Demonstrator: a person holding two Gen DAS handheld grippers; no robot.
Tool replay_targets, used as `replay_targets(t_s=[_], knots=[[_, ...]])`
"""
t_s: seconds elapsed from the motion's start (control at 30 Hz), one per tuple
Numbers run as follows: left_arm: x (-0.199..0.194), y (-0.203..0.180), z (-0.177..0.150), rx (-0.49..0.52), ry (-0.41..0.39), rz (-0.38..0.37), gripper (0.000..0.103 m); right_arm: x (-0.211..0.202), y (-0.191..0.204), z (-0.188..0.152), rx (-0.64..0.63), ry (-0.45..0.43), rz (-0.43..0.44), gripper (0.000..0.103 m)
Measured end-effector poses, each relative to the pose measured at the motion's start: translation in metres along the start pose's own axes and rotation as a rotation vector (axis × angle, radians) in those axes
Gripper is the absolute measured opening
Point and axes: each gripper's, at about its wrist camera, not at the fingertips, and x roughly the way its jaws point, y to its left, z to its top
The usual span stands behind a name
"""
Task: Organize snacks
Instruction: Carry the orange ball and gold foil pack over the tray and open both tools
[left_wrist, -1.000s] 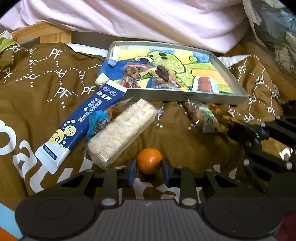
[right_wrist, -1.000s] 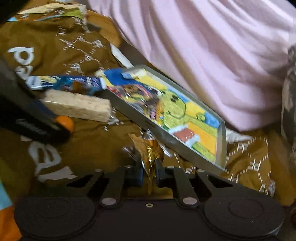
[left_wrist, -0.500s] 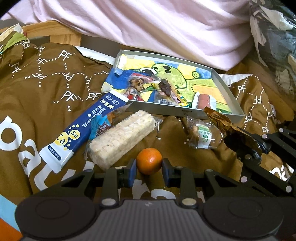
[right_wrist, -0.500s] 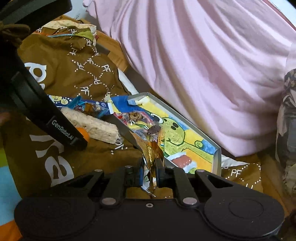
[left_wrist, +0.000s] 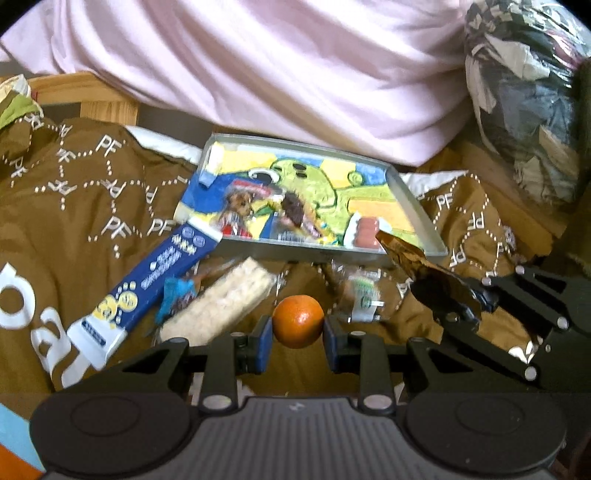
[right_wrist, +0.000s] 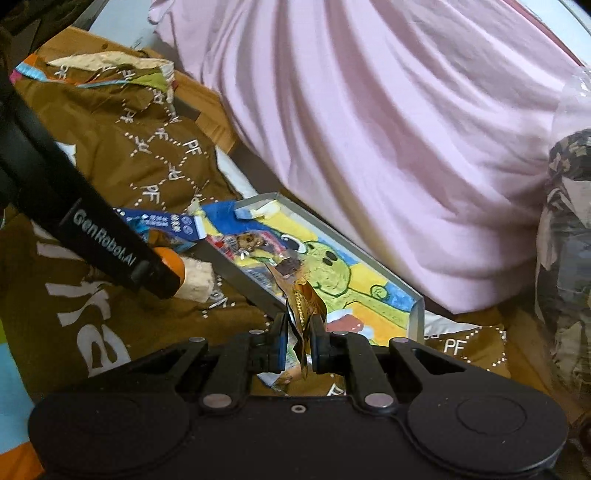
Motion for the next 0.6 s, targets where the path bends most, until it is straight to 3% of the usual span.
replay_targets(t_s=[0.3,0.6], knots=[[0.024,-0.032,0.064,0.072,-0.102,-0.036,0.032,0.016,-0.038,0.01,0.043,-0.076,-0.088,0.012],[0.11,-0.056,0.115,0.018,-0.115,-0.057,0.032,0.072,-0.092,0.003,0.086,-0.101,-0.188,0.012]])
